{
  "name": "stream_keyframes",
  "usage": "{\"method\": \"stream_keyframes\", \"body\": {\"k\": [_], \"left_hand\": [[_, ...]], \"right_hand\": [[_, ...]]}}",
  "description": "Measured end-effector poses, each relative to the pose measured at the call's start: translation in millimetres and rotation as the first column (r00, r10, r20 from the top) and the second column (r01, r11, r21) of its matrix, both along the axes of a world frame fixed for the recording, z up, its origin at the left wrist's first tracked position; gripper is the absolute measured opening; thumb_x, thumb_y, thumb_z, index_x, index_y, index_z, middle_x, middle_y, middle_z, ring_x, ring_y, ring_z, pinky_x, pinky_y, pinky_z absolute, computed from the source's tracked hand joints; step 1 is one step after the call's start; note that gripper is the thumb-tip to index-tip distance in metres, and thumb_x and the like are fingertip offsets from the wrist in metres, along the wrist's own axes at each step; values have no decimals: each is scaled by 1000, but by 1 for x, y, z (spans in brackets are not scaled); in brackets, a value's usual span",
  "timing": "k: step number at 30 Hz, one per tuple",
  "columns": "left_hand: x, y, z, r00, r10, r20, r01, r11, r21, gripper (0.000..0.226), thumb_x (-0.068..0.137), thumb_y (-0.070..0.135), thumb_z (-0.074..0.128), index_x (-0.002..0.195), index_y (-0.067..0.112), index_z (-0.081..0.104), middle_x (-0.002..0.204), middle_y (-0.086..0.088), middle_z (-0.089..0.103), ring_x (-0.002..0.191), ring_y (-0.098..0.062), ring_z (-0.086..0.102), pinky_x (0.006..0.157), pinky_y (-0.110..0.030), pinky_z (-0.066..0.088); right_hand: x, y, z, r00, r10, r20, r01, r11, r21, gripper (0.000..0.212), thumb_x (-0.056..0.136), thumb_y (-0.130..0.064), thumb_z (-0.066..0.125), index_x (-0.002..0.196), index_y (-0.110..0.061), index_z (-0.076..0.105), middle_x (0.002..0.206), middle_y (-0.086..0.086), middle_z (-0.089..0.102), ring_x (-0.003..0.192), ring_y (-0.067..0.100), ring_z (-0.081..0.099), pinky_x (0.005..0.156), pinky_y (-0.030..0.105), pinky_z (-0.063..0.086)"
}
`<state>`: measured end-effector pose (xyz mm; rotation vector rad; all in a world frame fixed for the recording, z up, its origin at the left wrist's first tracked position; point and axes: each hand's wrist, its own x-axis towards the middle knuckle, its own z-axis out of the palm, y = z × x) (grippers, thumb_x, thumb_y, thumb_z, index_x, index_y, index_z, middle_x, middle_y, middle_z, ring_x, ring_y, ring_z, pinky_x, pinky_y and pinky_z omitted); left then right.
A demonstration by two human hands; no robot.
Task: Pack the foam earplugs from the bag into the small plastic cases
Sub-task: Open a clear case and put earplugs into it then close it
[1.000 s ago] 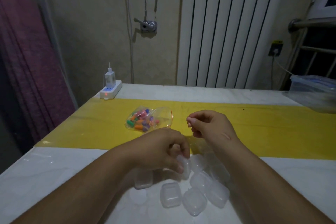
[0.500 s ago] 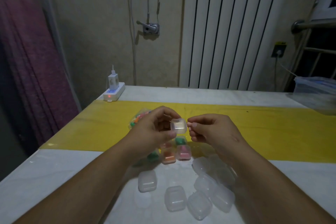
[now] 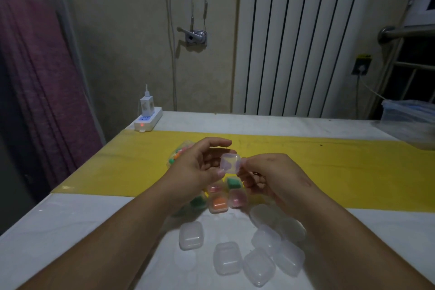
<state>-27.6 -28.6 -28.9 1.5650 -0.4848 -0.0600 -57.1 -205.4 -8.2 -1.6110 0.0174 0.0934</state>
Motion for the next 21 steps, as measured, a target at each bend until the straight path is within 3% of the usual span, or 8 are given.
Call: {"method": "stream_keyframes", "body": {"k": [2,5,8,10,13,15,17,21], "left_hand": [[-1,0,0,1000,12,28,-13,999,37,55,83,-22,56,118,20,61,109,5,72,106,-9,66,86,-24,55],[-3,-1,2,996,37,79,-48,988,145,48,83,-15,61,114,21,66,97,26,68,99,1,64,80,-19,55],[-3,-3,1,979,108,175,-141,972,190,33,83,5,72,107,26,72,94,27,64,92,0,63,77,-22,57],[-2,-4,1,967,156,201,-193,964,183,26,81,10,75,102,26,74,90,26,66,90,-3,65,77,-25,58],[1,-3,0,967,194,163,-219,964,152,23,81,4,75,94,22,74,82,20,70,86,-4,68,78,-26,58],[2,-3,0,961,218,167,-240,963,121,22,79,1,76,92,19,72,83,12,71,80,-2,66,76,-23,56],[4,-3,-1,959,239,153,-253,964,79,25,76,0,78,94,16,71,88,6,72,79,-3,66,75,-24,56],[6,-4,-3,953,242,180,-252,967,37,24,75,0,78,92,14,69,95,-2,73,89,-14,69,79,-27,57]], "right_hand": [[0,-1,-3,998,5,64,-1,998,-69,19,87,-12,70,81,6,71,69,14,52,56,18,48,48,25,48],[1,0,-7,980,-26,195,83,952,-294,11,84,-20,74,82,-10,78,56,-4,58,49,6,49,49,17,44],[6,3,-12,914,-19,405,279,755,-593,12,79,-34,77,87,-25,79,69,-15,68,63,-4,60,58,11,43],[6,6,-11,873,30,486,335,688,-644,15,79,-39,76,89,-29,78,80,-14,68,73,-2,62,65,13,47],[5,7,-10,870,-11,494,321,771,-549,12,80,-33,77,91,-29,77,81,-15,68,76,-1,64,72,16,51],[8,5,-12,910,-126,394,269,904,-332,10,84,-17,72,88,-24,77,72,-10,70,70,8,66,73,25,54],[12,4,-14,947,-187,260,226,965,-129,18,86,-3,64,81,-14,77,61,-2,66,60,16,60,66,32,54],[10,6,-16,989,-90,114,90,996,3,22,88,-15,68,79,5,73,65,9,59,58,18,52,58,30,47]]}}
